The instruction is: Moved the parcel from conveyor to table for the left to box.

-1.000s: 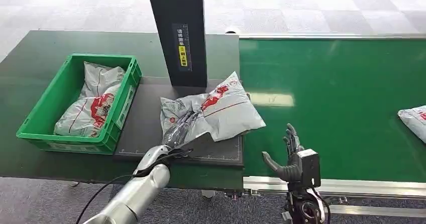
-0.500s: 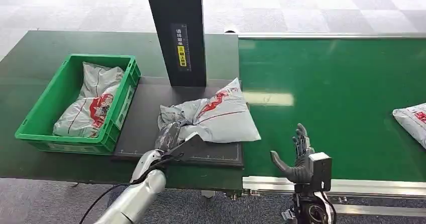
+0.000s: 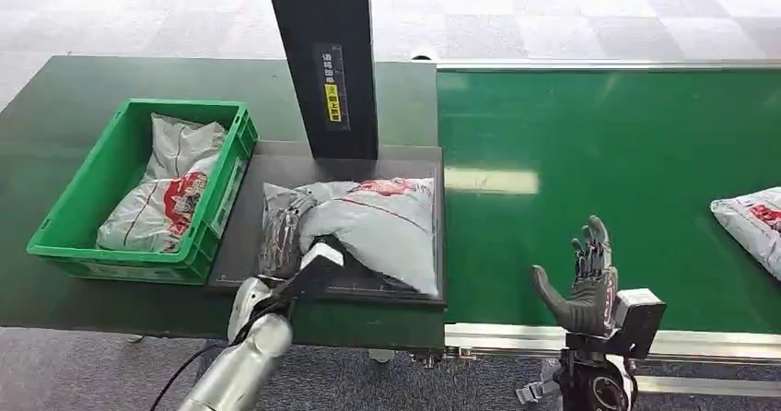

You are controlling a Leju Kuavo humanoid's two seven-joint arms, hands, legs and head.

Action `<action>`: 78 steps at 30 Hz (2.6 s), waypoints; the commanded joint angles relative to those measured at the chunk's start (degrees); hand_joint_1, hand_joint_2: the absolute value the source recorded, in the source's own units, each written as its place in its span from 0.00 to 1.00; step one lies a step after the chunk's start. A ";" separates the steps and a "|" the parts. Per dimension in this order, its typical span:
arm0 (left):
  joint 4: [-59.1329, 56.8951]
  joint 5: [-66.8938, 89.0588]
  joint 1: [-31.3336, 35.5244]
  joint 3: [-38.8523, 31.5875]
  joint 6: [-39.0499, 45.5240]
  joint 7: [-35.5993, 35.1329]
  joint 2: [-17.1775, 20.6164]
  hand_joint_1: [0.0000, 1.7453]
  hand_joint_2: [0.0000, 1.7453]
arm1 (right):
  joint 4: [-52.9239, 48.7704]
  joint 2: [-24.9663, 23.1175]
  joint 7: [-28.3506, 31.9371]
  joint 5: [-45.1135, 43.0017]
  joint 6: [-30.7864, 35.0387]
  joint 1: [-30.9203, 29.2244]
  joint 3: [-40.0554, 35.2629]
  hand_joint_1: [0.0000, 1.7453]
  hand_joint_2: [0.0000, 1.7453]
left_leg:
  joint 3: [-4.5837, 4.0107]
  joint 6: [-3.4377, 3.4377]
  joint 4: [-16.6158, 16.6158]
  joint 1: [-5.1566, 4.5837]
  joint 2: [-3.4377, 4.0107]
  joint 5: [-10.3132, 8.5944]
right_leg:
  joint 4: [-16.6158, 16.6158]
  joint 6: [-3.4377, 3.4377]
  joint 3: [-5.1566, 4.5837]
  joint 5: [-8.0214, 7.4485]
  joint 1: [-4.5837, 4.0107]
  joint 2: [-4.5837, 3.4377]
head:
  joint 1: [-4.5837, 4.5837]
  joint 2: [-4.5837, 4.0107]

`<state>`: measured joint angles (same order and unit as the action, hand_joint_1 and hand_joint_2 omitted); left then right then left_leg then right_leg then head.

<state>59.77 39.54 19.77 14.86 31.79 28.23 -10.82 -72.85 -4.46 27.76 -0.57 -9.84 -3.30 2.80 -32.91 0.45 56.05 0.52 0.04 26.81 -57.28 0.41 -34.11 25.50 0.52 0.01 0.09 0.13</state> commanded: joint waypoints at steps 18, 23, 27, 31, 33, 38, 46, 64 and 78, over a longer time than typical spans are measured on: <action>19.33 32.73 15.50 -49.60 8.21 11.55 -8.29 1.00 1.00 | -2.95 -0.20 1.00 -1.81 1.77 2.38 1.75 0.00 1.00 | 0.06 0.01 -0.02 0.00 0.03 -0.03 | 0.00 -0.03 0.04 -0.01 0.00 -0.02 | 0.00 0.00; 0.22 50.34 18.06 -43.18 8.21 -19.37 4.82 1.00 1.00 | -6.56 -0.77 1.69 -1.69 2.47 5.24 2.99 0.00 1.00 | 0.19 0.01 -0.12 -0.03 0.04 -0.05 | 0.04 -0.04 0.15 0.00 0.03 -0.03 | 0.00 0.00; -7.17 50.46 18.71 -35.59 8.21 -30.00 10.53 1.00 1.00 | -7.34 -1.09 1.34 -1.25 1.90 5.80 3.63 0.00 1.00 | 0.19 0.02 -0.11 -0.02 -0.19 -0.08 | 0.03 -0.08 0.16 0.05 0.01 0.22 | -0.02 0.00; -23.94 50.46 25.12 -25.25 5.10 -43.06 17.83 1.00 1.00 | -7.47 -1.60 1.14 -1.18 0.48 5.68 4.15 0.00 1.00 | 0.14 0.03 -0.06 0.05 -0.16 -0.08 | 0.02 -0.07 0.11 0.05 -0.08 0.18 | -0.02 0.00; -26.81 50.46 26.96 -24.24 4.38 -44.03 19.24 1.00 1.00 | -7.97 -1.58 1.10 -1.56 -0.04 5.69 4.54 0.00 1.00 | 0.07 0.02 -0.03 0.06 -0.14 -0.08 | 0.00 -0.06 0.05 0.05 -0.09 0.17 | -0.02 0.00; -30.06 50.46 29.94 -23.69 2.29 -44.96 20.92 1.00 1.00 | -7.79 -1.38 0.66 -1.88 -0.27 5.09 5.14 0.00 1.00 | 0.00 0.02 0.01 0.05 0.12 -0.02 | -0.03 -0.05 -0.05 0.01 -0.08 -0.08 | -0.02 0.00; -30.31 50.46 29.91 -23.72 2.38 -45.18 20.70 1.00 1.00 | -7.61 -1.40 0.66 -1.88 -0.26 5.06 5.19 0.00 1.00 | 0.05 0.02 -0.03 0.05 0.14 -0.01 | 0.00 -0.05 -0.02 0.01 -0.07 -0.11 | 0.00 0.00; -12.45 48.38 21.02 -13.81 8.21 -34.72 14.24 0.00 1.00 | -5.23 -2.43 -10.36 -13.47 -5.79 7.72 4.16 0.00 0.00 | 0.18 -0.01 -0.11 0.07 -0.16 -0.03 | 0.15 -0.03 0.25 0.05 -0.09 0.18 | -0.02 0.00; -4.07 34.30 16.04 -36.50 8.21 -7.37 6.00 0.00 1.00 | -1.80 3.87 -11.13 -13.70 -4.16 8.03 -3.26 0.00 1.00 | 0.18 -0.01 -0.08 0.05 0.11 0.03 | 0.11 -0.02 0.15 0.02 -0.07 -0.10 | -0.02 0.00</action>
<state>50.60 77.37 37.19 -7.76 39.80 10.73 1.11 -78.49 -3.47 16.98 -15.98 -17.48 5.16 3.04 -32.93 0.48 56.04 0.55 0.16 26.80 -57.31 0.38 -34.21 25.49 0.49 -0.11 0.07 0.13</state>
